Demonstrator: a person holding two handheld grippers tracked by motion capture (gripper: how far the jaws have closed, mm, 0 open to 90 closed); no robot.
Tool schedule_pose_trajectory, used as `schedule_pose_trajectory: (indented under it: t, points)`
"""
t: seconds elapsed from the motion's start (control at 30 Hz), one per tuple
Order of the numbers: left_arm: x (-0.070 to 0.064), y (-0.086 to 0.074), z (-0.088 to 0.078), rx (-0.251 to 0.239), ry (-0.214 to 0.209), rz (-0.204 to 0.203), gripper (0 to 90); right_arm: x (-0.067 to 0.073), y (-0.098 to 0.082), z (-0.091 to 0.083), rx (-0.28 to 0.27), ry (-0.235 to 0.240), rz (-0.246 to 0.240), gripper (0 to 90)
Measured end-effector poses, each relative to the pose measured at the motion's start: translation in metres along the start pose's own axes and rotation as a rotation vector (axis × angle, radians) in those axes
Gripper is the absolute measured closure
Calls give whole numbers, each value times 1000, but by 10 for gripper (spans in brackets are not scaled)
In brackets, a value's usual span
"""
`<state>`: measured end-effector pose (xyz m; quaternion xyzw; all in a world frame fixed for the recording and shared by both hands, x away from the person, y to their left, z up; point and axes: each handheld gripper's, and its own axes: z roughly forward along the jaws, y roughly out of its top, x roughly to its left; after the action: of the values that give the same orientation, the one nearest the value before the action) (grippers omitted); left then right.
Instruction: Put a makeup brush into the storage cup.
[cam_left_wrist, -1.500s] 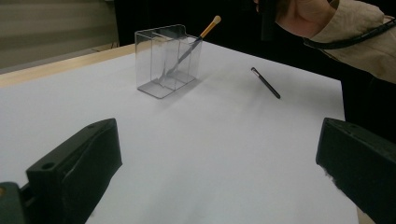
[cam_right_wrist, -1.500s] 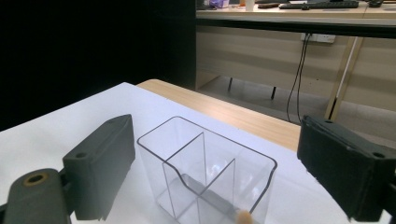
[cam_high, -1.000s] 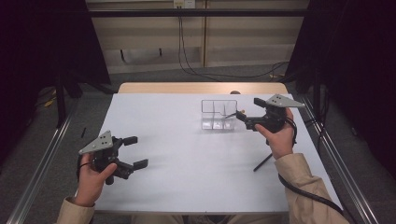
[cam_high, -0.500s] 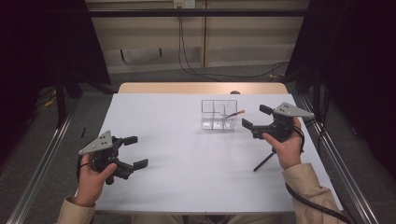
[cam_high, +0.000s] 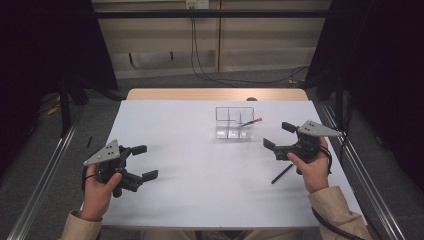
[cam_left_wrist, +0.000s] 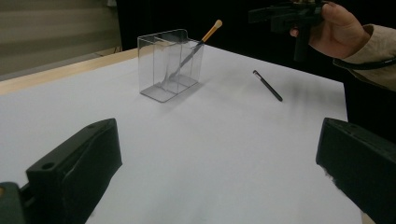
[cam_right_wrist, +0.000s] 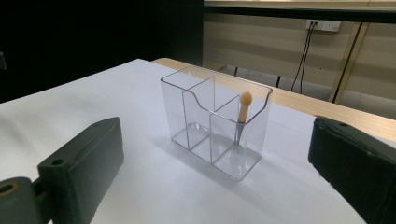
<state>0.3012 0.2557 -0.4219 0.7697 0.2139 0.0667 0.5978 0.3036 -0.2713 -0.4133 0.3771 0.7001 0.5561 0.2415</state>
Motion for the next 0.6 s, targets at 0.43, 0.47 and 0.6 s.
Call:
schedule_pose_trajectory:
  t: [0.43, 0.47, 0.6]
  points:
    - [-1, -1, 0, 6, -7, 6, 0, 3, -8, -16, 3, -2, -6, 24]
    - [-1, -1, 0, 5, -6, 8, 0, 4, -9, -17, 2, -2, -8, 24]
    - [-1, -1, -1, -2, -3, 12, 0, 4, -13, -20, 13, -4, -7, 24]
